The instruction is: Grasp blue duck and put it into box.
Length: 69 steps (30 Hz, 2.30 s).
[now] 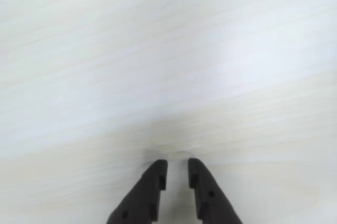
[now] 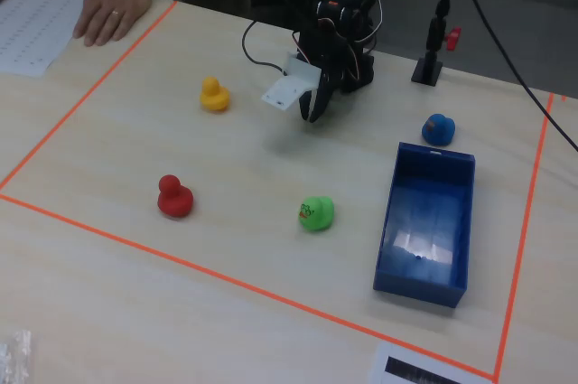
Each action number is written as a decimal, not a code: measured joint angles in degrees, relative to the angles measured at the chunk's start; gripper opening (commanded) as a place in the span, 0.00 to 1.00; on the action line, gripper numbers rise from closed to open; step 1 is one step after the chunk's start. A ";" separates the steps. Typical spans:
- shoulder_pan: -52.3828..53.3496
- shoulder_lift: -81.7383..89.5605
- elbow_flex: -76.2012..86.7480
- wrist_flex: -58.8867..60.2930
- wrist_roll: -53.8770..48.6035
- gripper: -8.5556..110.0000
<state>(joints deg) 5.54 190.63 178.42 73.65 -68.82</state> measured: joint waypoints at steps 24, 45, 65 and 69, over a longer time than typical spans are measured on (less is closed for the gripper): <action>0.00 0.00 0.00 0.00 0.00 0.09; 0.00 0.00 0.00 0.00 0.00 0.09; -4.22 -2.20 -0.35 -0.35 -3.52 0.07; -3.69 -15.12 -7.65 -0.70 -7.03 0.07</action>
<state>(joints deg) 1.85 175.52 170.77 72.95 -75.85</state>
